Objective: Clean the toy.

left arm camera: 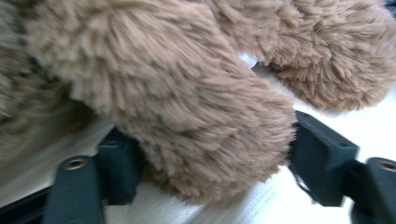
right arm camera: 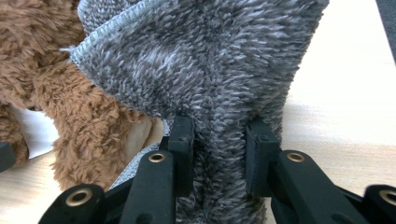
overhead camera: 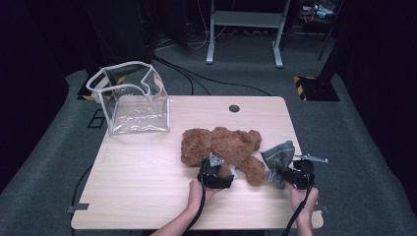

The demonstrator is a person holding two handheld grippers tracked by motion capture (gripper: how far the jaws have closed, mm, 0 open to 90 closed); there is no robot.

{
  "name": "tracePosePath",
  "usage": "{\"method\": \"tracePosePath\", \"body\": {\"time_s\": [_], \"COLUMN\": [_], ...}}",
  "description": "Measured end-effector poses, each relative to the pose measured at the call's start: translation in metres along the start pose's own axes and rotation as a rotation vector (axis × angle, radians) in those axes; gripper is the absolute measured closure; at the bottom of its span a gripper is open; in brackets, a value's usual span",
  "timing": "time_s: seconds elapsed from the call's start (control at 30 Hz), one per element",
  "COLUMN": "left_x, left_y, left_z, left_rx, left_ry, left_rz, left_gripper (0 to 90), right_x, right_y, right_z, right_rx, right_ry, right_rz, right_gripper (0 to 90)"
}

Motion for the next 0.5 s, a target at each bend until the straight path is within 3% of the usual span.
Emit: {"method": "tracePosePath", "body": {"time_s": [0.13, 0.37, 0.5], "left_x": [0.000, 0.005, 0.006], "left_y": [0.001, -0.008, -0.019], "left_z": [-0.002, 0.005, 0.011], "left_rx": [0.003, -0.050, -0.068], "left_ry": [-0.035, -0.034, -0.027], "left_rz": [-0.003, -0.003, -0.075], "left_gripper": [45.5, 63.5, 68.5], "right_x": [-0.001, -0.003, -0.003], "right_y": [-0.001, -0.002, -0.001], "right_z": [-0.001, 0.001, 0.001], "right_rx": [0.001, 0.001, 0.004], "right_ry": [-0.001, 0.008, 0.010], "right_rz": [0.002, 0.006, -0.001], "right_gripper": [68.7, 68.4, 68.2]}}
Point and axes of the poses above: each handheld gripper's, and its own axes: z roughly backward along the jaws, y roughly out of its underside, x roughly to its left, the point moved 9 cm from there along -z, roughly forward along the jaws, and after that the axes turned 11 degrees about -y, right-handed, at the moved point
